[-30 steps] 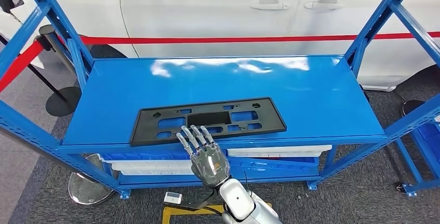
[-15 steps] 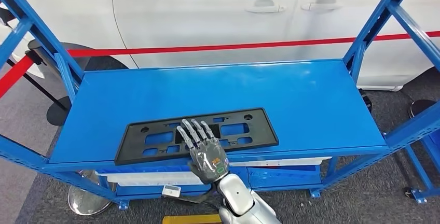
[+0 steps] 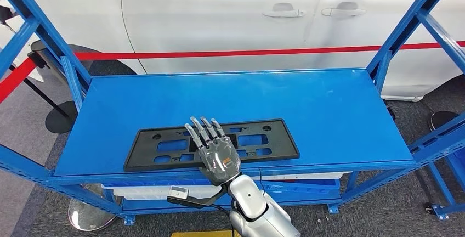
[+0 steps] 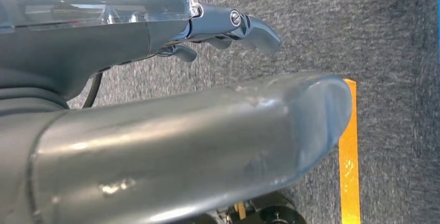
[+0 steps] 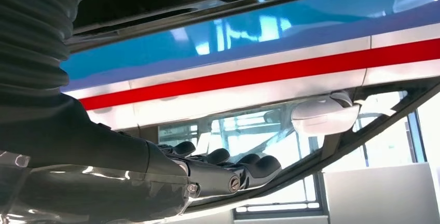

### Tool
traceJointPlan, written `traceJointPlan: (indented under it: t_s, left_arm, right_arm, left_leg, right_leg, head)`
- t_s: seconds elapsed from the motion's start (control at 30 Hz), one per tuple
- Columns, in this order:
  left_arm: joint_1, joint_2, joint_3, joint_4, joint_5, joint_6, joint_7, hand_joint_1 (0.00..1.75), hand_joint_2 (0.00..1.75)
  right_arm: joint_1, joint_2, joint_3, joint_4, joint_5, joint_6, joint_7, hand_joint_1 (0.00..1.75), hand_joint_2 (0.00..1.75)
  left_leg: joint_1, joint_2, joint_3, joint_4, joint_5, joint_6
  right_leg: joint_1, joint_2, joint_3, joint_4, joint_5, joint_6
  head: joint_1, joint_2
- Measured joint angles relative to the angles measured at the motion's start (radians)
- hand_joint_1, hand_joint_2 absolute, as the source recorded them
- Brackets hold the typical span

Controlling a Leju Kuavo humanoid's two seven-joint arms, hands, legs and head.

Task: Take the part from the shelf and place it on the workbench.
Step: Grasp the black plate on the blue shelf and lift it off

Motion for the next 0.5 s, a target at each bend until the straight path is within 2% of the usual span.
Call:
traceJointPlan:
  t_s: [0.2,0.27,0.3,0.37,0.4,0.43,0.5]
  left_arm:
    - [-0.001,0.000,0.000,0.000,-0.001,0.000,0.000,0.00,0.00]
    - [-0.001,0.000,0.000,0.000,-0.002,0.000,0.000,0.00,0.00]
    - [-0.001,0.000,0.002,0.000,-0.006,0.000,0.000,0.00,0.00]
    - [-0.003,-0.001,0.008,0.000,-0.029,-0.003,0.001,0.00,0.00]
    - [-0.004,-0.002,0.012,0.000,-0.042,-0.005,0.002,0.00,0.00]
    - [-0.005,-0.002,0.016,0.000,-0.051,-0.007,0.003,0.00,0.00]
    - [-0.006,-0.002,0.022,0.000,-0.059,-0.009,0.004,0.00,0.00]
  right_arm:
    - [-0.001,0.000,-0.001,0.000,0.001,0.001,0.001,0.00,1.75]
    - [-0.003,-0.001,-0.002,0.000,0.007,0.005,0.004,0.00,1.75]
    - [-0.005,-0.003,-0.002,0.001,0.020,0.016,0.015,0.00,1.75]
    - [-0.051,-0.028,0.024,0.020,0.052,0.109,0.085,0.00,1.75]
    - [-0.080,-0.044,0.045,0.035,0.065,0.166,0.119,0.00,1.75]
    - [-0.110,-0.060,0.070,0.052,0.070,0.222,0.144,0.00,1.75]
    - [-0.144,-0.076,0.106,0.077,0.070,0.275,0.143,0.00,1.75]
  left_leg:
    - [0.000,0.000,0.000,0.000,0.000,0.002]
    - [0.000,0.000,-0.001,0.000,0.000,0.004]
    - [-0.001,0.001,-0.002,0.001,-0.001,0.005]
    - [-0.003,-0.002,-0.002,0.002,-0.003,-0.001]
    - [-0.004,-0.003,-0.002,0.002,-0.004,-0.007]
    - [-0.005,-0.004,-0.001,0.001,-0.004,-0.014]
    - [-0.005,-0.003,0.000,0.002,-0.007,-0.027]
  right_leg:
    - [-0.002,0.000,-0.014,0.030,-0.019,0.003]
    - [-0.004,0.000,-0.043,0.089,-0.048,0.006]
    - [-0.006,0.000,-0.073,0.146,-0.068,0.008]
    - [-0.005,-0.001,-0.050,0.081,-0.023,-0.001]
    - [-0.003,-0.001,-0.030,0.030,0.009,-0.006]
    - [0.000,0.000,0.005,-0.049,0.047,-0.013]
    - [-0.002,0.000,0.008,-0.057,0.054,-0.022]
  head:
    - [0.003,0.000]
    - [0.003,0.000]
    - [0.003,0.000]
    - [0.003,0.000]
    - [0.003,0.000]
    - [0.003,0.000]
    - [0.002,0.000]
